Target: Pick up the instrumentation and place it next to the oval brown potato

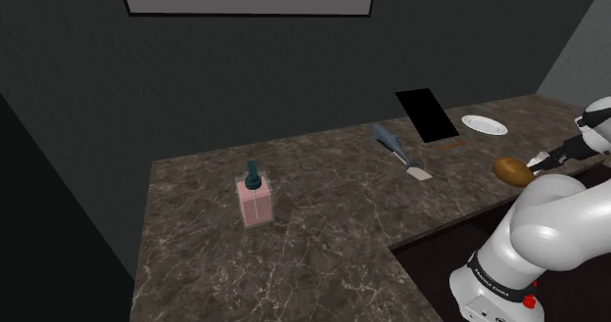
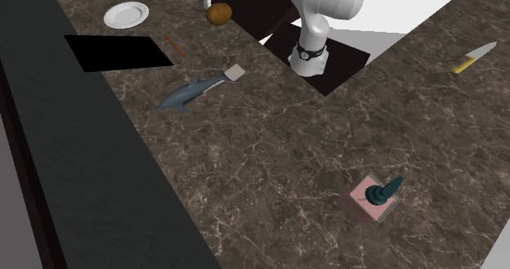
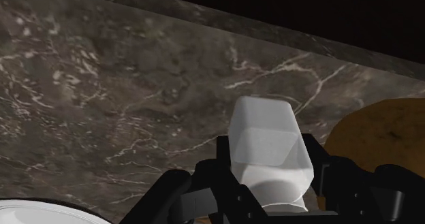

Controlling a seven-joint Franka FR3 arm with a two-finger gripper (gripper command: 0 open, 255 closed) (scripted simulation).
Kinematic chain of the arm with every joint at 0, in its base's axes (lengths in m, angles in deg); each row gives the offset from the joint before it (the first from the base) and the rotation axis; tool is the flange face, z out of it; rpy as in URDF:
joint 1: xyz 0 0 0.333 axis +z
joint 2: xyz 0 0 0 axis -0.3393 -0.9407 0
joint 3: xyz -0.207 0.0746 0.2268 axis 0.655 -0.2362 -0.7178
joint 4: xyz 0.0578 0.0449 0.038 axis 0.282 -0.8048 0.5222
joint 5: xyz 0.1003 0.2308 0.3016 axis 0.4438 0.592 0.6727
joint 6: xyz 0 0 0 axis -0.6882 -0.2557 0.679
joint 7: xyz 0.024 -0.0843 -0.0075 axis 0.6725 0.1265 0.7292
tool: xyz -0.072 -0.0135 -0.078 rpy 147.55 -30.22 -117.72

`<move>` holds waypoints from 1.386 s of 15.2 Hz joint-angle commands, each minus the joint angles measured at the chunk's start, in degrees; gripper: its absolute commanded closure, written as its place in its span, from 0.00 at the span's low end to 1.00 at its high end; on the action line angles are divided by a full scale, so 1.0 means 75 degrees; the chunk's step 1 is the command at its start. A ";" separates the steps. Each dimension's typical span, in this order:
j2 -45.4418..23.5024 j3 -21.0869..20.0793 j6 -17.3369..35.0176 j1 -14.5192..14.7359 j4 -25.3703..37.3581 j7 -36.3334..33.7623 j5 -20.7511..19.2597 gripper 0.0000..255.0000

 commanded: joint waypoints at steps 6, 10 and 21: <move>0.0026 0.0161 0.0082 0.0124 0.0002 0.0022 -0.0042 1.00; 0.0026 0.0161 0.0082 0.0124 0.0003 0.0022 -0.0042 0.00; -0.0015 -0.0806 -0.0863 -0.0881 0.0342 0.0147 0.0160 0.00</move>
